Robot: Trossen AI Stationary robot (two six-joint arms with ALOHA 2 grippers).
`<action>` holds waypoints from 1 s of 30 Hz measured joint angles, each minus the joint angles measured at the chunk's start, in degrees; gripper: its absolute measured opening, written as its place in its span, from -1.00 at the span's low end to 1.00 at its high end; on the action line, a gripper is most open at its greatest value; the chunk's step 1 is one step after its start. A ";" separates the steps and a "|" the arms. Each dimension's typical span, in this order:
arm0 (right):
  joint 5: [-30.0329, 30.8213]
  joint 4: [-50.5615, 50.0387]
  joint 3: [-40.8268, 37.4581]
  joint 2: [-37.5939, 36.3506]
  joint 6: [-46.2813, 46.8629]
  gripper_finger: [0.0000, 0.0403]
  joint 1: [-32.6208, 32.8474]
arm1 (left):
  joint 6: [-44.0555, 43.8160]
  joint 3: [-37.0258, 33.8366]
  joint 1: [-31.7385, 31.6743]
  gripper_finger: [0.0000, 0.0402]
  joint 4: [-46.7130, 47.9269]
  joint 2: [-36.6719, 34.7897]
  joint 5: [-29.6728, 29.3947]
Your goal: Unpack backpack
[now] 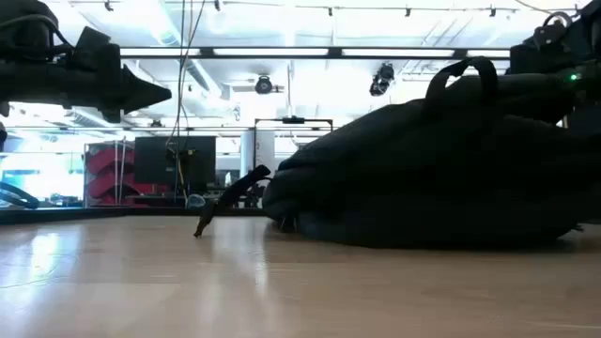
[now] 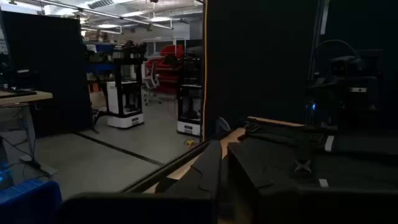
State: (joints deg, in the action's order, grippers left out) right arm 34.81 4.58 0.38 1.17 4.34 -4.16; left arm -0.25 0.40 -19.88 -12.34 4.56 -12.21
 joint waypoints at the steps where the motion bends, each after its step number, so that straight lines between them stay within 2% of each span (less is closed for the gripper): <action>1: 0.00 0.00 0.00 -0.02 0.00 -0.85 0.02 | 0.00 -0.02 -0.01 -1.00 0.02 0.00 0.00; 30: 0.01 0.02 0.00 -0.01 0.00 -0.84 0.01 | -0.02 -0.02 -0.01 -1.00 0.01 0.00 0.00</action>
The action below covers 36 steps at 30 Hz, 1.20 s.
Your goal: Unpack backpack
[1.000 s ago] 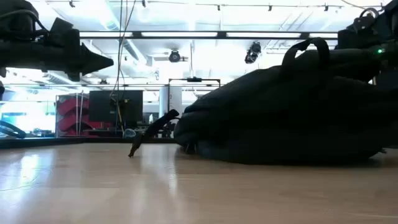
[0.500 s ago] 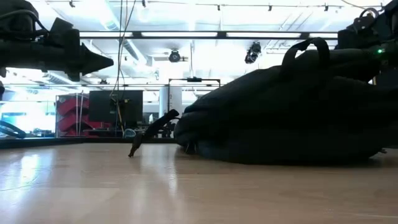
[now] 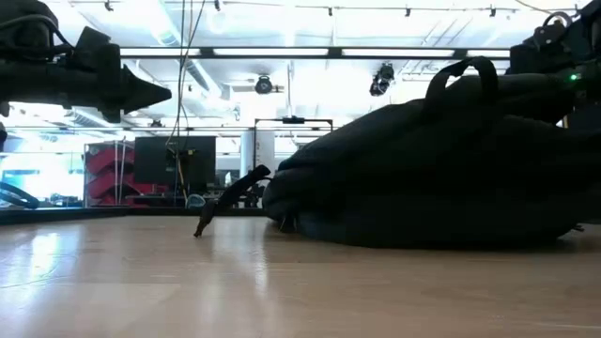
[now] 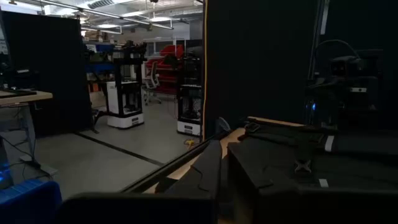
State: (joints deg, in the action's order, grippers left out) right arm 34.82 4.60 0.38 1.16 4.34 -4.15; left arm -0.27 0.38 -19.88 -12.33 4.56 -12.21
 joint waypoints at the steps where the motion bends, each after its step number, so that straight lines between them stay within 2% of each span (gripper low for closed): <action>1: -0.01 -0.01 0.00 0.01 0.00 -0.83 -0.01 | 0.02 0.00 -0.02 -1.00 0.00 0.02 0.00; 18: 0.01 -0.02 0.00 -0.01 0.00 -0.88 -0.01 | 0.02 0.00 -0.02 -1.00 0.02 0.02 0.00; 36: 0.01 -0.01 0.00 0.00 0.01 -0.82 0.00 | 0.02 0.01 0.00 -1.00 -0.01 0.01 0.00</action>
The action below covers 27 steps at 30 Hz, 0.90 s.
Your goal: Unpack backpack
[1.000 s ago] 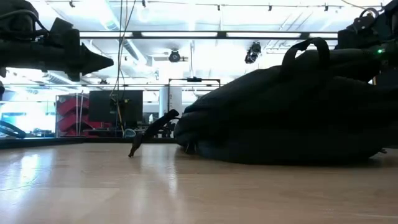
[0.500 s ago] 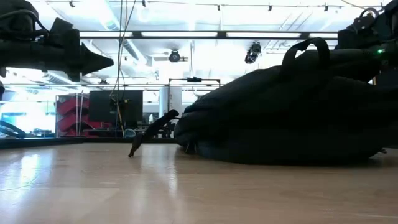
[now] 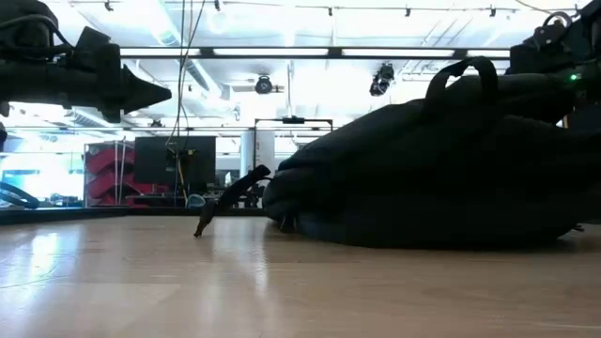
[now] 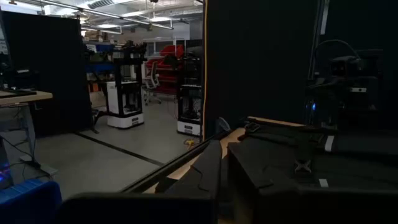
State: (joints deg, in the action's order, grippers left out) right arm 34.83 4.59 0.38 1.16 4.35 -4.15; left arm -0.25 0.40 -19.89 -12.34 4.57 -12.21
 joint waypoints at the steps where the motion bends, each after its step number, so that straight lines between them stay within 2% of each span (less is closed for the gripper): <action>1: -0.02 0.01 0.00 -0.01 -0.01 -0.83 0.01 | -0.01 0.00 -0.01 -1.00 0.02 -0.01 0.00; 10: -0.01 -0.01 0.00 0.01 -0.01 -0.88 -0.01 | 0.00 0.01 -0.01 -1.00 0.02 -0.01 0.00; 27: -0.02 0.00 0.00 0.01 -0.01 -0.82 0.00 | 0.00 -0.01 0.01 -1.00 0.00 -0.01 0.00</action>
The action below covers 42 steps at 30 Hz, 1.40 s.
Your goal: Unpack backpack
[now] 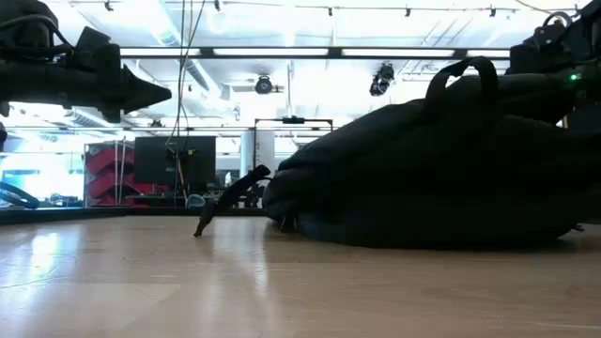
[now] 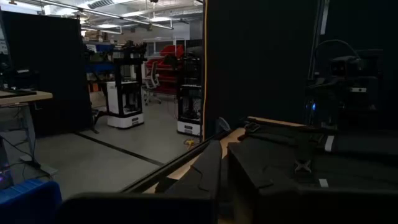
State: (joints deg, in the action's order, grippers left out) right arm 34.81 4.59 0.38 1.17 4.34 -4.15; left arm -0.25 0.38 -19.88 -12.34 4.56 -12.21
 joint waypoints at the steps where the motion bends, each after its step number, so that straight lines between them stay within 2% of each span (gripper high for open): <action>1: 0.00 0.01 0.00 -0.01 0.00 -0.82 -0.01 | -0.02 0.02 0.00 -1.00 0.00 0.00 0.00; 11: 0.00 0.01 0.00 0.00 0.00 -0.88 0.01 | 0.00 0.02 0.00 -1.00 0.00 0.00 0.00; 27: 0.01 -0.01 0.00 -0.02 0.00 -0.82 0.01 | 0.00 0.02 0.00 -1.00 0.00 0.00 0.00; 42: 0.02 0.01 0.00 -0.01 0.00 -0.87 0.01 | 0.00 0.00 0.00 -1.00 0.00 0.00 0.00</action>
State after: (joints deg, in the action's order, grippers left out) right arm 34.83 4.60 0.38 1.16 4.34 -4.14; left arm -0.25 0.38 -19.88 -12.34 4.56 -12.21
